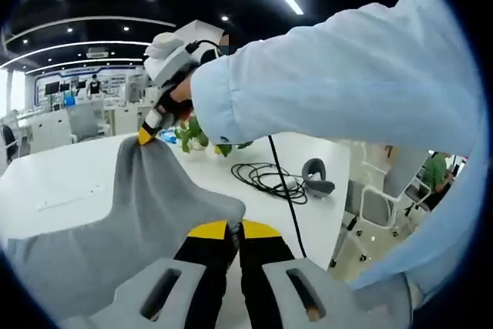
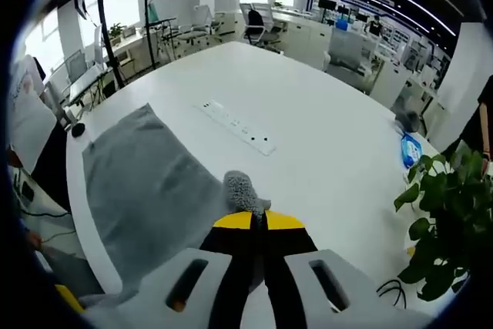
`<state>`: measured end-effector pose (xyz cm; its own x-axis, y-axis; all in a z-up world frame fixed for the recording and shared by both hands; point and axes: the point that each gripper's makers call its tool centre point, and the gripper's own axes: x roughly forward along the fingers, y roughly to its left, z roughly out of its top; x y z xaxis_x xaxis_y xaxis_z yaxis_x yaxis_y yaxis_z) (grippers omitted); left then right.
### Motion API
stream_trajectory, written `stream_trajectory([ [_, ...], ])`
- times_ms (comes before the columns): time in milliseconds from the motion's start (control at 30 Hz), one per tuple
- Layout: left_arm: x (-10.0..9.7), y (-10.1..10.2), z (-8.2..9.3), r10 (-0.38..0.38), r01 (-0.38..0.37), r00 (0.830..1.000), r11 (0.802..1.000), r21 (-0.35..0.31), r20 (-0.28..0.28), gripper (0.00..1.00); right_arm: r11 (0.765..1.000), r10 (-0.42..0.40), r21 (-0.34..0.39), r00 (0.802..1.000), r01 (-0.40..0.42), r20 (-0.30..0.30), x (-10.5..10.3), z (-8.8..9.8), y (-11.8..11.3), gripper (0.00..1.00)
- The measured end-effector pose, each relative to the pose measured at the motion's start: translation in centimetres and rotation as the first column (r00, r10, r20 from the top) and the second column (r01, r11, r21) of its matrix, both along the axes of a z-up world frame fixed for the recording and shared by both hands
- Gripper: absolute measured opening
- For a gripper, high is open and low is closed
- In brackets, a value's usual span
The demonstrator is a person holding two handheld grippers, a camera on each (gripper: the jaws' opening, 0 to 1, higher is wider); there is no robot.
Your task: Fold the towel on the table until its edges align and the towel forms a compact rectangular stack.
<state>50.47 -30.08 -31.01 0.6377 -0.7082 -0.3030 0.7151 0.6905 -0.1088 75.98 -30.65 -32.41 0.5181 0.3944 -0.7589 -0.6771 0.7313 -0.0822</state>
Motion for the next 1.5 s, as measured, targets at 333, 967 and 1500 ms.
stream_trajectory([
  [333,0.4,4.1,2.0,0.052,-0.051,0.998,0.998,-0.03,0.022,0.04,1.0,0.024,0.0,1.0,-0.024,0.018,-0.1,1.8,3.8,0.01],
  [967,1.3,11.0,3.9,0.13,-0.127,0.991,0.989,-0.072,0.034,0.04,0.995,0.098,0.014,0.994,-0.098,0.041,1.2,3.9,13.0,0.01],
  [1500,1.6,16.2,3.3,0.193,-0.19,0.981,0.976,-0.106,0.017,0.04,0.99,0.14,0.001,0.989,-0.141,0.05,1.7,3.7,18.2,0.01],
])
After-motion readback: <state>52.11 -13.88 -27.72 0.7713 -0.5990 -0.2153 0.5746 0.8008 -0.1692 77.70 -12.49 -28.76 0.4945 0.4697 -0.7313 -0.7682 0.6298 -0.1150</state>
